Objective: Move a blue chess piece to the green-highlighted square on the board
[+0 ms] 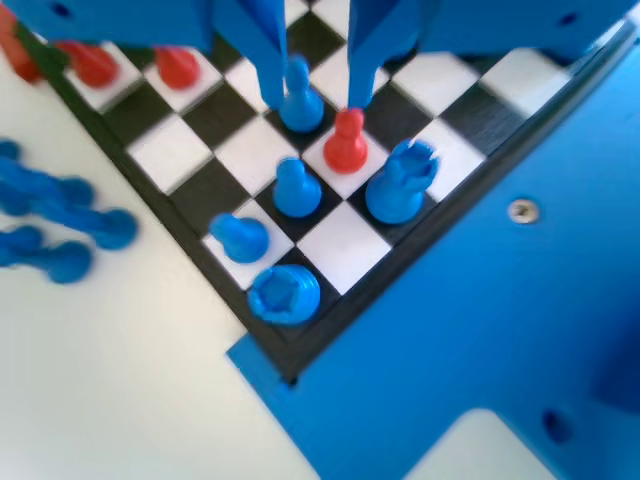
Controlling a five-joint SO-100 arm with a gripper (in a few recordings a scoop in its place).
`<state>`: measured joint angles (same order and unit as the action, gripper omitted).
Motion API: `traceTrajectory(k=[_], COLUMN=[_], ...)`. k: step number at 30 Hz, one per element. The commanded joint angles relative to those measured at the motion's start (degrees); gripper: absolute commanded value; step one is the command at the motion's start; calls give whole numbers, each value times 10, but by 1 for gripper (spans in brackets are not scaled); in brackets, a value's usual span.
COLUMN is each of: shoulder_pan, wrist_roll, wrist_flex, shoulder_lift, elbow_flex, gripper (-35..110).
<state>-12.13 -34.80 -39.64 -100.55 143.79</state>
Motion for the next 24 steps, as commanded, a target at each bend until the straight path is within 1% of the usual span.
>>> traceTrajectory(k=[1, 24], shoulder_pan=[-3, 6], wrist_roll=[-12, -20], wrist_flex=[-3, 30], shoulder_lift=[-7, 33], elbow_flex=[4, 13], gripper=[12, 11])
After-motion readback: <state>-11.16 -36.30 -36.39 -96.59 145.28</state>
